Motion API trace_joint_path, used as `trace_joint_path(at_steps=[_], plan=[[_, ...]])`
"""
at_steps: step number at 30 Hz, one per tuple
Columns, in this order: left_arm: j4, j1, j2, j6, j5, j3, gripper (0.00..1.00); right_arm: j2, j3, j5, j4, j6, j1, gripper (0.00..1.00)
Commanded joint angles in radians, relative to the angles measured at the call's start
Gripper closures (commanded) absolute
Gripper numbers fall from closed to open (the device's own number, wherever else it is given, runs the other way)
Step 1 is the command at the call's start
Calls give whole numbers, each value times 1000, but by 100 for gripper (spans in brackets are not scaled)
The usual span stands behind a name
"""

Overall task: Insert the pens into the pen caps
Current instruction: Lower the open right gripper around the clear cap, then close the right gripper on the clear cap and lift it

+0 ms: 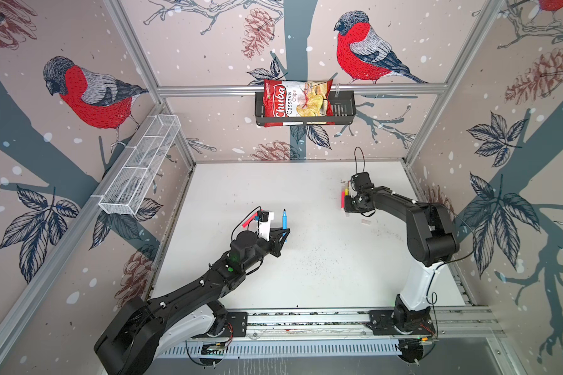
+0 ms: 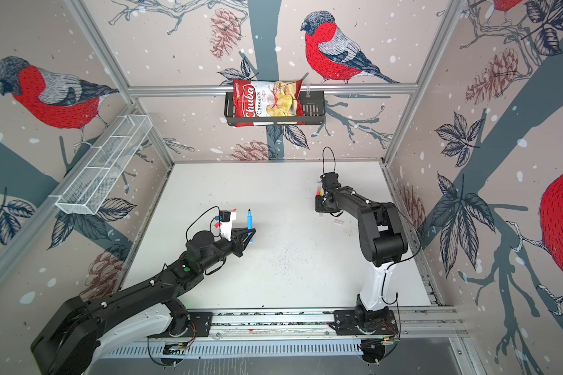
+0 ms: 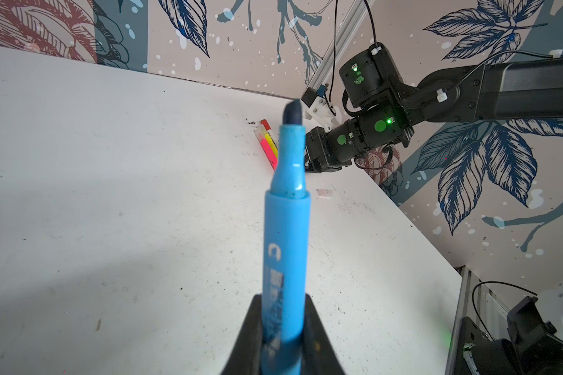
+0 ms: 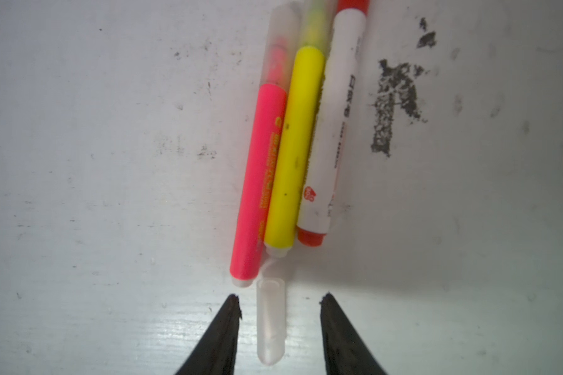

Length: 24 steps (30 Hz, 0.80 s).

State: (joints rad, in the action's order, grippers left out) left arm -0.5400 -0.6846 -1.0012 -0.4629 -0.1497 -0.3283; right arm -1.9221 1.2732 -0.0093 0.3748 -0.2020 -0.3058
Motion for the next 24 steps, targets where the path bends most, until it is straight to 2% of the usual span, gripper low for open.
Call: trace_joint_path(at_steps=[1, 17, 24], plan=[[-22, 0, 1, 15, 7, -1, 100, -24, 26, 26, 49, 30, -16, 57], [-11, 0, 26, 14, 17, 12, 100, -65, 51, 58, 78, 42, -28, 64], [-8, 1, 30, 16, 18, 12, 100, -69, 38, 42, 81, 46, -30, 77]])
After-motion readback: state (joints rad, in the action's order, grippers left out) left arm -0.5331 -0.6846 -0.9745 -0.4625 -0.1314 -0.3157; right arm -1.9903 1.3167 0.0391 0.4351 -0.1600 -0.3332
